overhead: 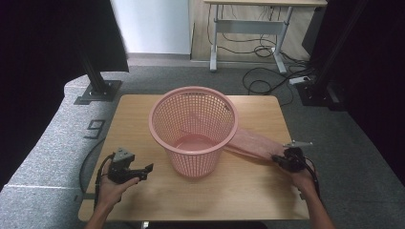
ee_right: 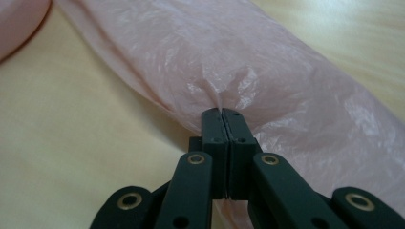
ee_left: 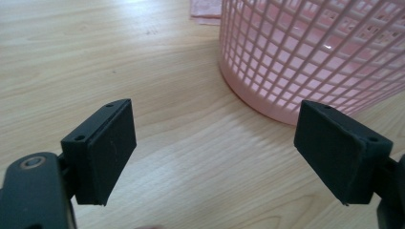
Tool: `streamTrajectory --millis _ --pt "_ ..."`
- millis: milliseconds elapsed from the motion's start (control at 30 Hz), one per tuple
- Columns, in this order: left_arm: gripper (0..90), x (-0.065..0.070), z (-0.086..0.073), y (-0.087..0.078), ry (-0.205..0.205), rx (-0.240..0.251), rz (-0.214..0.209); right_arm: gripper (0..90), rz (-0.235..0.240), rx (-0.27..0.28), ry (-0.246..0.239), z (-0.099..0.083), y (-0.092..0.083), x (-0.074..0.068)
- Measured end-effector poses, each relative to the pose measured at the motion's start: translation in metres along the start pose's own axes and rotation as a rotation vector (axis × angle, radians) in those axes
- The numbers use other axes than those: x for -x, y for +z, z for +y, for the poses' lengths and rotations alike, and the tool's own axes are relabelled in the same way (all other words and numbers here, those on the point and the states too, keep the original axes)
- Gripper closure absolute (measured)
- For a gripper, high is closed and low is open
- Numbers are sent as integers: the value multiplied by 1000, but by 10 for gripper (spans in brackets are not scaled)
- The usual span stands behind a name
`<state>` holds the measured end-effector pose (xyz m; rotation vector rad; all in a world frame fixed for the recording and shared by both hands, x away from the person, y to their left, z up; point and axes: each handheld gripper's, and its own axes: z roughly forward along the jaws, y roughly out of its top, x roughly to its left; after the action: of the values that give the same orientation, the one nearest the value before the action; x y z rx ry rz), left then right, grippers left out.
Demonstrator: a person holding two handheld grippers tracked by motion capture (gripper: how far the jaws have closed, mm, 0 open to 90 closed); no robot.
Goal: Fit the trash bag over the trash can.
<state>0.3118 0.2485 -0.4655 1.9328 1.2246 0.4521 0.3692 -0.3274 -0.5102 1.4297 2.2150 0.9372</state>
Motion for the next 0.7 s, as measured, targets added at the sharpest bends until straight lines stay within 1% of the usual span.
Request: streamTrajectory --millis 33,67,133,167,233,267,300,333,367,400,433,467,500,533,567,633,700 --pt "141 0 1 0 -3 5 -4 880 -4 -8 -12 -5 -6 -1" --pt "141 0 2 1 -6 8 -10 879 -4 -14 -15 -10 -13 -2" --pt "141 0 3 4 -1 2 -15 878 -12 -23 -17 -20 -24 -3" --pt "141 0 3 4 -1 2 -15 878 -12 -23 -17 -20 -24 -3" --pt "141 -1 4 8 1 -12 -15 871 -30 -38 -23 -28 -31 -2" --pt "141 1 4 9 5 -19 -12 806 -35 -38 -24 -32 -35 -3" --pt "141 1 4 9 8 -19 -10 693 -39 -25 -25 -32 -36 -4" --pt "141 2 4 8 9 -17 -8 567 -52 -5 -22 -30 -36 -7" --pt "141 2 4 7 7 -12 -5 462 -55 7 -24 -25 -34 -12" --pt "141 2 5 6 -1 -6 -3 376 -58 26 -32 -19 -32 -17" --pt "141 2 5 6 -1 -6 -3 376 -58 26 -32 -19 -32 -17" --pt "141 -1 6 6 -20 0 -2 259 -60 53 -72 -6 -23 -31" --pt "142 -1 6 6 -20 0 -2 259 -60 53 -72 -6 -23 -31" --pt "142 -1 6 7 -29 3 0 219 -46 61 -92 3 -16 -37" --pt "142 -3 7 7 -37 6 7 164 -21 69 -114 20 -2 -48" --pt "142 -3 7 8 -36 4 7 127 26 65 -122 35 14 -57" --pt "142 -3 7 8 -36 5 9 119 52 54 -135 48 32 -64"
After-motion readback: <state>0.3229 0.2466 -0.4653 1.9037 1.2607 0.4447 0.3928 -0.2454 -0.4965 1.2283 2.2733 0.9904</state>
